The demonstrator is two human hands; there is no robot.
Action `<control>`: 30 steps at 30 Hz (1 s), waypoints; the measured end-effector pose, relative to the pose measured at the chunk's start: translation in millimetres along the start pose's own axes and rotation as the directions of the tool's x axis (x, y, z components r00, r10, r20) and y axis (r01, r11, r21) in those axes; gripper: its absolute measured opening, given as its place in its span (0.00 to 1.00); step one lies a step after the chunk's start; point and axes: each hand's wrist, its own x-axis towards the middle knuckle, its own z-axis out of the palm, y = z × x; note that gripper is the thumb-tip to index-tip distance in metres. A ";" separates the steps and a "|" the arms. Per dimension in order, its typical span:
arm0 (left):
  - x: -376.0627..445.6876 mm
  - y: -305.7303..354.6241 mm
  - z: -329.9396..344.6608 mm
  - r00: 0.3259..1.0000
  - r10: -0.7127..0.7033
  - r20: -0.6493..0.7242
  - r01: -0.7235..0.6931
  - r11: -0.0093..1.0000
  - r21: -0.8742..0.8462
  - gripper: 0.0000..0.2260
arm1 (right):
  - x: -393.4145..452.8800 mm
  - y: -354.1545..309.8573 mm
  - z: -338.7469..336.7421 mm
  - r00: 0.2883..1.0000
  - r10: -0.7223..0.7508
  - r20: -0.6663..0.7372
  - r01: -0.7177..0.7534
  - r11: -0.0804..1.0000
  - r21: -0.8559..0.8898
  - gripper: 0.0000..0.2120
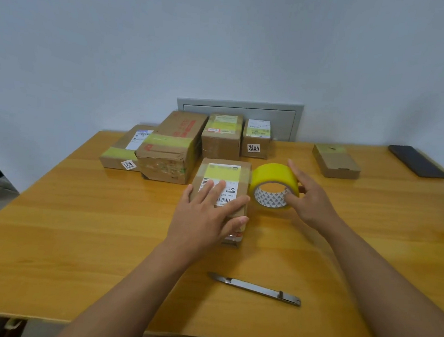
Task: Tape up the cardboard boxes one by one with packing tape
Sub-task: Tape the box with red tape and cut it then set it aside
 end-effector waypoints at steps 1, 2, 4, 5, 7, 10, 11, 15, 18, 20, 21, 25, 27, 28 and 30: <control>-0.1 0.8 1.1 1.000 -0.005 -0.011 0.005 1.000 -0.006 0.25 | 0.5 -0.6 1.3 1.000 -0.002 -0.009 0.002 1.000 -0.001 0.37; -0.2 1.8 1.7 1.000 -0.014 -0.023 0.013 1.000 -0.013 0.25 | 1.3 -2.4 2.1 1.000 -0.007 -0.016 0.007 1.000 0.006 0.37; 0.1 2.3 2.4 0.998 -0.043 -0.052 0.041 0.999 -0.035 0.25 | 4.3 -8.4 2.7 0.999 -0.001 -0.040 0.003 0.999 0.041 0.37; 0.0 2.0 2.1 0.996 -0.063 -0.071 0.059 0.997 -0.051 0.25 | 6.4 -13.3 2.7 0.998 0.012 -0.058 -0.007 0.997 0.078 0.38; -2.1 1.4 0.8 0.986 -0.120 -0.119 0.108 0.989 -0.102 0.24 | 11.9 -26.9 3.4 0.995 0.023 -0.100 -0.005 0.986 0.168 0.37; -7.3 -0.1 -3.5 0.950 -0.253 -0.182 0.204 0.946 -0.252 0.25 | 22.4 -51.4 6.5 0.990 -0.023 -0.140 0.055 0.973 0.225 0.28; -9.1 -0.6 -4.6 0.936 -0.299 -0.185 0.232 0.921 -0.313 0.26 | 25.1 -59.7 8.2 0.989 -0.048 -0.141 0.079 0.971 0.225 0.26; -14.0 -3.4 -6.3 0.880 -0.441 -0.175 0.274 0.774 -0.571 0.27 | 32.0 -80.9 19.8 0.992 -0.107 -0.059 0.118 0.963 0.242 0.31; -16.4 -4.6 -4.3 0.848 -0.504 -0.167 0.251 0.657 -0.711 0.25 | 34.6 -87.2 33.8 0.996 -0.085 -0.031 0.091 0.945 0.313 0.32; -18.5 -2.2 -3.7 0.838 -0.530 -0.131 0.209 0.534 -0.820 0.24 | 34.3 -91.8 43.7 0.999 -0.049 -0.014 0.050 0.922 0.385 0.26; -20.3 -1.1 -3.9 0.834 -0.541 -0.105 0.201 0.476 -0.856 0.25 | 33.6 -93.8 48.4 0.999 -0.040 -0.005 0.038 0.916 0.399 0.22; -14.4 -15.7 -13.6 0.815 -0.568 0.117 0.337 0.299 -0.893 0.42 | 32.6 -96.8 58.1 0.999 -0.018 -0.033 0.030 0.902 0.430 0.15; -3.8 -34.0 -21.9 0.816 -0.496 0.297 0.462 0.250 -0.851 0.51 | 32.7 -97.6 59.5 0.999 -0.013 -0.038 0.029 0.897 0.441 0.16; 1.6 -42.4 -26.6 0.813 -0.439 0.383 0.517 0.241 -0.821 0.54 | 32.7 -98.1 60.4 0.999 -0.011 -0.032 0.024 0.896 0.444 0.16; 10.8 -52.0 -33.9 0.801 -0.317 0.509 0.583 0.216 -0.783 0.53 | 32.7 -98.9 62.7 1.000 -0.010 -0.015 0.015 0.894 0.448 0.17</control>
